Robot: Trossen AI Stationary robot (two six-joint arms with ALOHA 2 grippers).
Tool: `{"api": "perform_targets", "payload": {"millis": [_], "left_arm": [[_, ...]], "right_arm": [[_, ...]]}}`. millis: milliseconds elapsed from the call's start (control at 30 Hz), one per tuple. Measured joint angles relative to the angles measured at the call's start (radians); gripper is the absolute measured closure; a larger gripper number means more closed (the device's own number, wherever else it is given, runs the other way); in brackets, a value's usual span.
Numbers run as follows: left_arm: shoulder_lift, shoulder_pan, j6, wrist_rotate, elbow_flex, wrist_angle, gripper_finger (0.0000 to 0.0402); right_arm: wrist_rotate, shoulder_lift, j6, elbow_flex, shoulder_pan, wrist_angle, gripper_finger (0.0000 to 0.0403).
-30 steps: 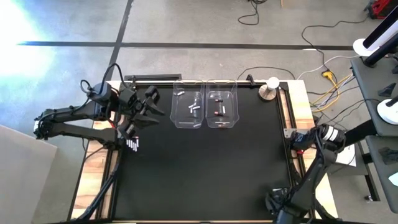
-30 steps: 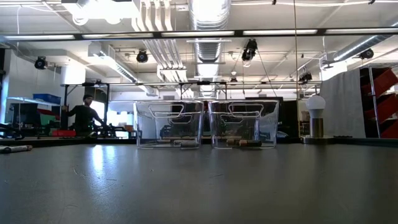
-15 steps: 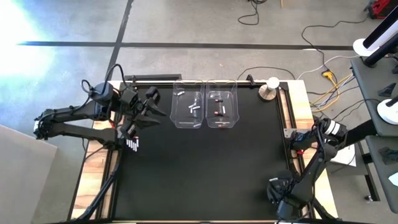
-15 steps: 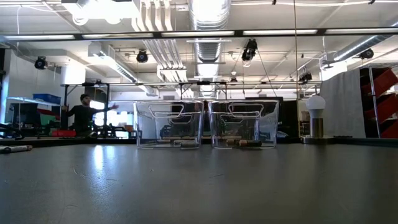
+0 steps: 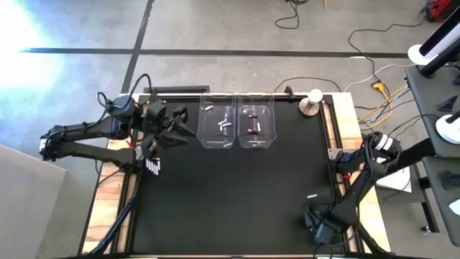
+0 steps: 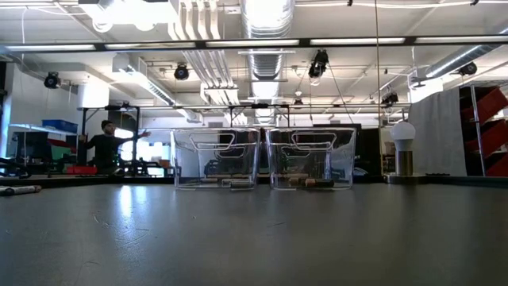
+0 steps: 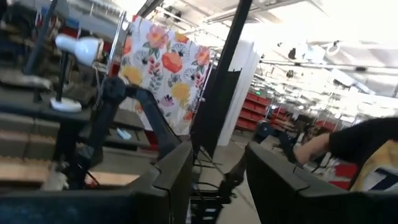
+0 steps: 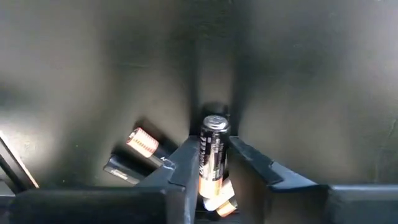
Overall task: Sort batteries
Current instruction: Put the black battery into the right transparent bin
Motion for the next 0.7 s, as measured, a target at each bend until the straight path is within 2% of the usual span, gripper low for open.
{"api": "perform_targets", "payload": {"millis": [167,300,400,500,600,700], "left_arm": [[0.047,0.000,-0.039,0.000,0.000,-0.001,0.0274],[0.095,0.000,-0.062,0.000,0.000,-0.002,0.0274],[0.115,0.000,-0.084,0.003,0.000,-0.002,0.0274],[0.122,0.000,-0.088,0.032,0.000,-0.001,0.0274],[0.122,0.002,-0.062,0.033,0.000,-0.001,0.0274],[0.121,0.003,-0.060,0.030,0.000,0.000,0.0274]], "right_arm": [[-0.015,0.001,-0.092,-0.018,-0.051,0.006,0.0357],[-0.003,-0.002,-0.173,0.002,-0.110,-0.026,0.0359],[0.027,-0.013,-0.242,0.057,-0.159,-0.091,0.0355],[0.047,-0.056,-0.332,0.172,-0.229,-0.205,0.0356],[0.141,-0.106,-0.432,0.284,-0.317,-0.309,0.0361],[0.323,-0.155,-0.506,0.365,-0.442,-0.326,0.0360]]}}
